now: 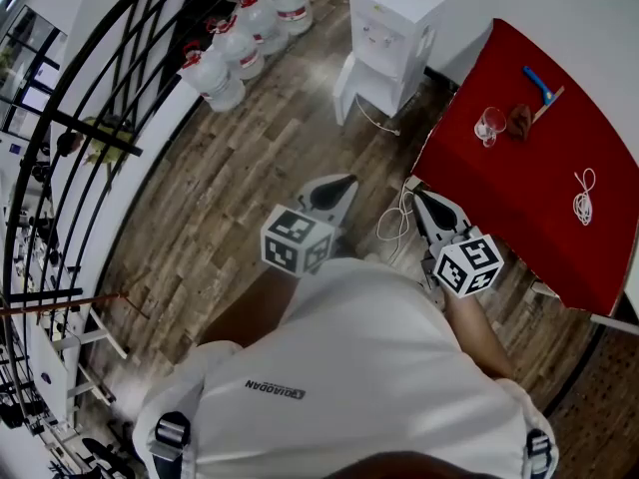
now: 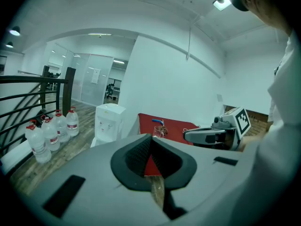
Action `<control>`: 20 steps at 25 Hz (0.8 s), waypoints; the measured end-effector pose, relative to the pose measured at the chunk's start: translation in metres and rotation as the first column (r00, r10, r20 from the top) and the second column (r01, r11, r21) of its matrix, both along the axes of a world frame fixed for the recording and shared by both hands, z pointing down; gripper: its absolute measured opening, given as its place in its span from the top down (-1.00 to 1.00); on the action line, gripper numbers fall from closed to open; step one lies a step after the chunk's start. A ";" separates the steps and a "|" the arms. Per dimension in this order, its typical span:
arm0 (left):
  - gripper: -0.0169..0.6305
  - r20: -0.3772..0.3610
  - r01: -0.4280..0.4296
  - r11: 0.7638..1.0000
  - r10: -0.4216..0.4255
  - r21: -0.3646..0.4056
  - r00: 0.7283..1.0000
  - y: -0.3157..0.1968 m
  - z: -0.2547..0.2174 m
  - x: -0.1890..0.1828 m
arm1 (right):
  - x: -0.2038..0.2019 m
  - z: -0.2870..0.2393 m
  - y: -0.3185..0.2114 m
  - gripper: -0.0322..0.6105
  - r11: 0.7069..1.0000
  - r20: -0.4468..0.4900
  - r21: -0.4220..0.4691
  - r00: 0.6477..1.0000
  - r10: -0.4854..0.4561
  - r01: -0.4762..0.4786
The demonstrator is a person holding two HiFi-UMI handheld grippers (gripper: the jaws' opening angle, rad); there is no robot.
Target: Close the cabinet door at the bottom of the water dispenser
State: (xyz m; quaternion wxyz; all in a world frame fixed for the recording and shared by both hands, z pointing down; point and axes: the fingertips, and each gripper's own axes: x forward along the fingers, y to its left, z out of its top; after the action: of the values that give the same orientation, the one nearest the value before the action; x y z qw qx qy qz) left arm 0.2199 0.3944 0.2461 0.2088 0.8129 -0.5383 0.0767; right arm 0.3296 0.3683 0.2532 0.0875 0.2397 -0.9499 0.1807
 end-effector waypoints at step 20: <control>0.96 0.075 0.039 0.999 -0.038 -0.007 0.996 -0.031 0.007 -0.083 | -0.082 0.014 -0.039 0.83 0.996 -0.016 -0.071 0.998 -0.057 0.056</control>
State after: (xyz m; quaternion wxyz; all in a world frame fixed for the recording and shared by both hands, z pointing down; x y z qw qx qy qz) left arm 0.1370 0.3632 0.2534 0.1933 0.7981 -0.5609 0.1052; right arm 0.2472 0.3293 0.2673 0.1097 0.2112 -0.9484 0.2093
